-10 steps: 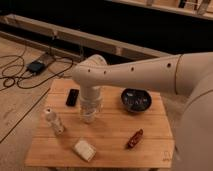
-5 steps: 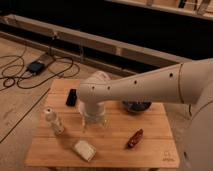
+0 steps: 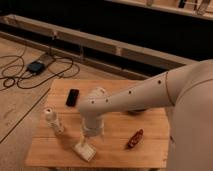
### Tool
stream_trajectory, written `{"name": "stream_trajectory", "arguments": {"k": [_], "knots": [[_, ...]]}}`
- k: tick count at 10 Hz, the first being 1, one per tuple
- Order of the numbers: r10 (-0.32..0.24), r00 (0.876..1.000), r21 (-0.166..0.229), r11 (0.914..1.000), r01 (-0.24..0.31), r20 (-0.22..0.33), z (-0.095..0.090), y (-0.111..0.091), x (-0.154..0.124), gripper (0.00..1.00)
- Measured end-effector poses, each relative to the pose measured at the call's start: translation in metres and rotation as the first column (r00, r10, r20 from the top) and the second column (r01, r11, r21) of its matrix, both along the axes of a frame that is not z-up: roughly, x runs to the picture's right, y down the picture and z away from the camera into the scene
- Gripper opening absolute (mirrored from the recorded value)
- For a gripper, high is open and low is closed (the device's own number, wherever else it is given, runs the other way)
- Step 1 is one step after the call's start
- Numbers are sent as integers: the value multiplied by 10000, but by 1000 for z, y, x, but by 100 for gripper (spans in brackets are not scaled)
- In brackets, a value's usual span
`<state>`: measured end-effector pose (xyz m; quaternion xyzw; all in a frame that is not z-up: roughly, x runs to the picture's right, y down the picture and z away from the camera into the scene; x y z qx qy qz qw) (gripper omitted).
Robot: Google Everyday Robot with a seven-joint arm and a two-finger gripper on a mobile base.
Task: Wipe the white sponge on the table
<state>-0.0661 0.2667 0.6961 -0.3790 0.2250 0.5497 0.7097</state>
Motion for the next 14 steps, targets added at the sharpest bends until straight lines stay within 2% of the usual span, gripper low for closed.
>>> {"name": "stream_trajectory", "arguments": {"k": [2, 7, 14], "knots": [[-18, 9998, -376, 9993, 25, 179, 12, 17, -2, 65], [487, 9975, -1099, 9930, -429, 509, 32, 33, -4, 65], [780, 9936, -1629, 9846, -640, 811, 38, 42, 2, 65]]}}
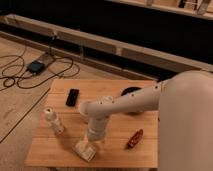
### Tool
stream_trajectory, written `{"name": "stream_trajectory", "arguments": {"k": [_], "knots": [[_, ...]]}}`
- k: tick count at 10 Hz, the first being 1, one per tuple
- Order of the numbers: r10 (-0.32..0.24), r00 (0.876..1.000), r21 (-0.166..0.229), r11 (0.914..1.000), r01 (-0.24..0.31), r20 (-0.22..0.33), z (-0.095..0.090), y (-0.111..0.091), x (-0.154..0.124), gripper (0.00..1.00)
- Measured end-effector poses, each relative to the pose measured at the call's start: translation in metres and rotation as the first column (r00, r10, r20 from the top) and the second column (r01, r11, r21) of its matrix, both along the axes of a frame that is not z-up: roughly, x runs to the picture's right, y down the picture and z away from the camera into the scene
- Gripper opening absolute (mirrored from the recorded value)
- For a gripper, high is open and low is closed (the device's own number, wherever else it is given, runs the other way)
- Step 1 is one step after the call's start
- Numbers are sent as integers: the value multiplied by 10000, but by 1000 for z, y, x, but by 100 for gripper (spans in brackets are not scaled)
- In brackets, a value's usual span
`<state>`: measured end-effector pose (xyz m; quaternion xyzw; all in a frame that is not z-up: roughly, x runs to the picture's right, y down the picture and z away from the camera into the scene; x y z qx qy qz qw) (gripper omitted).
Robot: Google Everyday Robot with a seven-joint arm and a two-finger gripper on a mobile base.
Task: Wipe the white sponge on the table
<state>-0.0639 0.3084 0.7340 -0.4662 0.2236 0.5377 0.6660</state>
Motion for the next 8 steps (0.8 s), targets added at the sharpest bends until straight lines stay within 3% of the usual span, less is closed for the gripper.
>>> {"name": "stream_trajectory", "arguments": {"k": [8], "knots": [[-10, 9977, -352, 9994, 33, 677, 2, 13, -10, 65]]}}
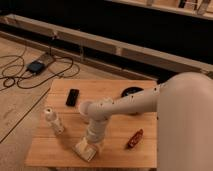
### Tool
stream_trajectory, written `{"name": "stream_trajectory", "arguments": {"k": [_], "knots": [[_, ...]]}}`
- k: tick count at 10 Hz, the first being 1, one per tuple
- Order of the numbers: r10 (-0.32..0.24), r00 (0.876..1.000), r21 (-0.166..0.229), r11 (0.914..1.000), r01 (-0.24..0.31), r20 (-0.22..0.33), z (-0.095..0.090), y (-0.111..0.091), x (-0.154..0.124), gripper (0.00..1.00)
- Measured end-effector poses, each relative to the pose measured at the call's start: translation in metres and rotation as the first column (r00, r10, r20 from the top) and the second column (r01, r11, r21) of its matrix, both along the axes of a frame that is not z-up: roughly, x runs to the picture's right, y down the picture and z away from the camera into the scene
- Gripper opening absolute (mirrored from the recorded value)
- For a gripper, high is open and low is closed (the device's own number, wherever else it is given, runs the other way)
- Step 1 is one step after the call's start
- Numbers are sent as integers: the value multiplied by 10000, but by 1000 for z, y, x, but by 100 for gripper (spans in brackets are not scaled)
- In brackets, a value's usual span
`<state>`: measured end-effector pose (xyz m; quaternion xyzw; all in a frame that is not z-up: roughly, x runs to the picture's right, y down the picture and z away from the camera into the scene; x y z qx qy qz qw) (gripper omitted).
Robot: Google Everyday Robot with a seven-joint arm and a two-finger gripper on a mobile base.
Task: Wipe the white sponge on the table
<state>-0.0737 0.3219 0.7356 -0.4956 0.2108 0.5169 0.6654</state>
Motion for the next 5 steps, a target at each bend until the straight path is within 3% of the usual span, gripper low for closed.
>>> {"name": "stream_trajectory", "arguments": {"k": [2, 5], "knots": [[-43, 10000, 56, 10000, 43, 70, 2, 0, 0, 59], [-16, 9998, 167, 9999, 12, 207, 4, -3, -3, 27]]}}
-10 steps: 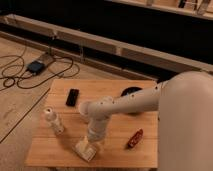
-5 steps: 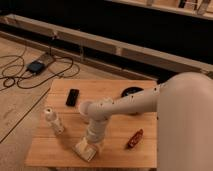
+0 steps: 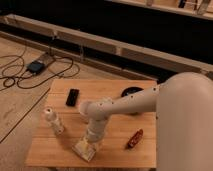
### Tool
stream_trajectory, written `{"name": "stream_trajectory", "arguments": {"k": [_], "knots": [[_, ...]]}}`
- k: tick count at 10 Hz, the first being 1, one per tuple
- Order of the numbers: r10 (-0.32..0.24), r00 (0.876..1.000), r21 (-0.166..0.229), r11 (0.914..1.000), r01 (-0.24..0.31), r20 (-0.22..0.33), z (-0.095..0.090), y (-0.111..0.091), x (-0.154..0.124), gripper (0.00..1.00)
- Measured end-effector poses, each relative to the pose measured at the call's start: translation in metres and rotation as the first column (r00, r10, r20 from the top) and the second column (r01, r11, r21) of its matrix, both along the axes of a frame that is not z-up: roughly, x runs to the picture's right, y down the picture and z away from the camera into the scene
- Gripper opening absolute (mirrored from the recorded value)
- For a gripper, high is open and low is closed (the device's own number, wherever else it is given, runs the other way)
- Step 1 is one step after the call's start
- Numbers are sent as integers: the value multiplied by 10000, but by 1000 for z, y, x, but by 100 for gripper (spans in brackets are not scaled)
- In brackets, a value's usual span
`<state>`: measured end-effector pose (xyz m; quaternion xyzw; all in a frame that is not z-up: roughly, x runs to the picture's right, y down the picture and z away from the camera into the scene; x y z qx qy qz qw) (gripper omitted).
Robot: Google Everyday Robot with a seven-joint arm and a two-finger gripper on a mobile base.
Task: Wipe the white sponge on the table
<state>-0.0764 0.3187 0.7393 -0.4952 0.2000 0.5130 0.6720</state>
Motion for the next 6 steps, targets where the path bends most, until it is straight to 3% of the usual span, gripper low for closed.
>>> {"name": "stream_trajectory", "arguments": {"k": [3, 6], "knots": [[206, 9995, -155, 9997, -203, 246, -7, -3, -5, 2], [472, 9975, -292, 9985, -457, 524, -17, -14, -5, 0]]}}
